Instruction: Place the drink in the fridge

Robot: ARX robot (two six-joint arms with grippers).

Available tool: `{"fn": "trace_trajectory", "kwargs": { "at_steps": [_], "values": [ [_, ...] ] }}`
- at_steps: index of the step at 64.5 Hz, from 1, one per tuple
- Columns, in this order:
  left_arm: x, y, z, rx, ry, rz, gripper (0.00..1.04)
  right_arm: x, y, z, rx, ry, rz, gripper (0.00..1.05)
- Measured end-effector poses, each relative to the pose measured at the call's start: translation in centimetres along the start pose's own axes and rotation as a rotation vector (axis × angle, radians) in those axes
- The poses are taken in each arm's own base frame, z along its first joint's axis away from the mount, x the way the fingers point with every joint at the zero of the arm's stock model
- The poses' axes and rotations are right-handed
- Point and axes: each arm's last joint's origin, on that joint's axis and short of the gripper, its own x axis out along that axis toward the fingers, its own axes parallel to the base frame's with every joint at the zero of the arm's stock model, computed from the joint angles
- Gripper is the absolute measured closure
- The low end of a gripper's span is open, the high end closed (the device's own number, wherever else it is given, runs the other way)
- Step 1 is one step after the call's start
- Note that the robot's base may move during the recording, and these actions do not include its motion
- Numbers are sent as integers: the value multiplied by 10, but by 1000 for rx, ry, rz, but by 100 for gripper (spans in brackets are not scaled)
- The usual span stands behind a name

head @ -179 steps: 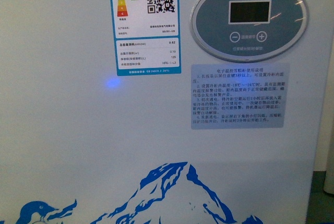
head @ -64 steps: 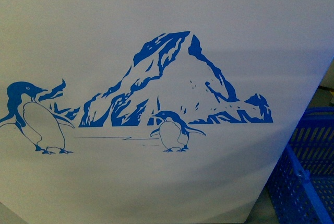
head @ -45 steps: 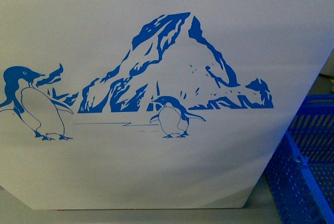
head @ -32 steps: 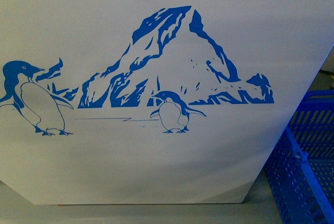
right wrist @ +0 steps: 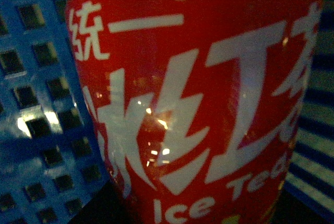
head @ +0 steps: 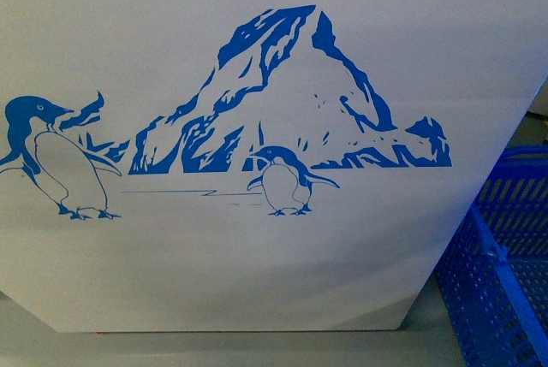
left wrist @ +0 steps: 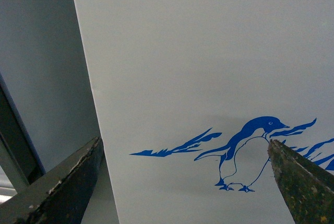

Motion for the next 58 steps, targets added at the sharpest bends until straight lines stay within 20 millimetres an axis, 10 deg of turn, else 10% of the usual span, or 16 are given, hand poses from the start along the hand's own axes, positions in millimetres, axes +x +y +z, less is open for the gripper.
{"fn": "trace_trajectory", "kwargs": {
  "at_steps": [9, 40, 58],
  "values": [
    [0, 0, 0, 0, 0, 0, 8, -29, -9, 1, 48, -23, 29, 67],
    [0, 0, 0, 0, 0, 0, 8, -226, -35, 88, 149, -480, 210, 67],
    [0, 0, 0, 0, 0, 0, 8, -387, -49, 91, 219, -820, 254, 67]
  ]
}}
